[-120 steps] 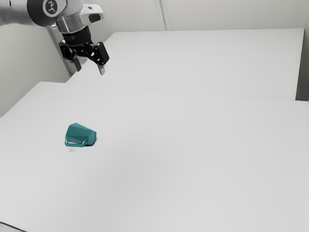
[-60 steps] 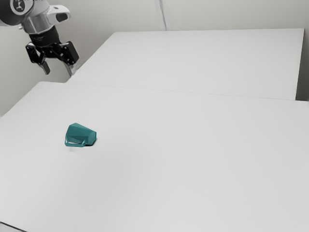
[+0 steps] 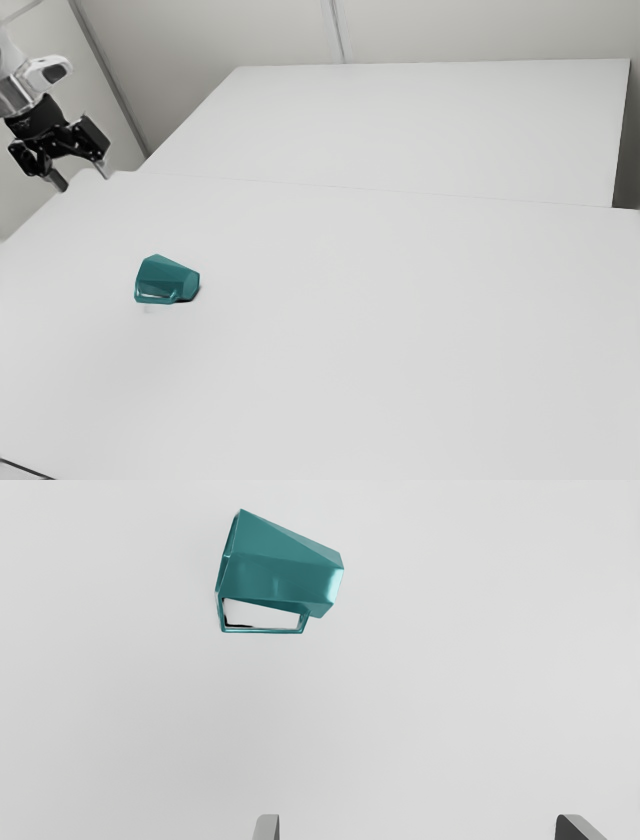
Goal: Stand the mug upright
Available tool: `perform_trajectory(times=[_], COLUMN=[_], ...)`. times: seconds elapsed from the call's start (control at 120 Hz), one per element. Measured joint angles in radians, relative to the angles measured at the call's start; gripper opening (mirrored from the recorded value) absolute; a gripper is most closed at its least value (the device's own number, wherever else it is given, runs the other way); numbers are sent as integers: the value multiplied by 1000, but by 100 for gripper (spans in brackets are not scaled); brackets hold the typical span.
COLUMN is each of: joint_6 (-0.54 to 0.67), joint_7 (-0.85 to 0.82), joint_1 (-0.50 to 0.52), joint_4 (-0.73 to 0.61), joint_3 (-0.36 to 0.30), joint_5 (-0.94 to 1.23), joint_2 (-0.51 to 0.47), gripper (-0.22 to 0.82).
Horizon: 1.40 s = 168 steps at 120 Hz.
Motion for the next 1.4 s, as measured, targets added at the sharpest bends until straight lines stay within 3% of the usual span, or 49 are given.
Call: perform_trajectory(times=[0.133, 0.533, 1.0, 1.4], joint_6=[80, 247, 276, 286], joint_7=[100, 445, 757, 922], joint_1=[60, 183, 273, 285], joint_4=[-62, -110, -156, -160], joint_3=[18, 40, 45, 46], joint_5=[-95, -323, -549, -644], joint_2=[6, 159, 307, 425], gripper=[60, 60, 60, 60])
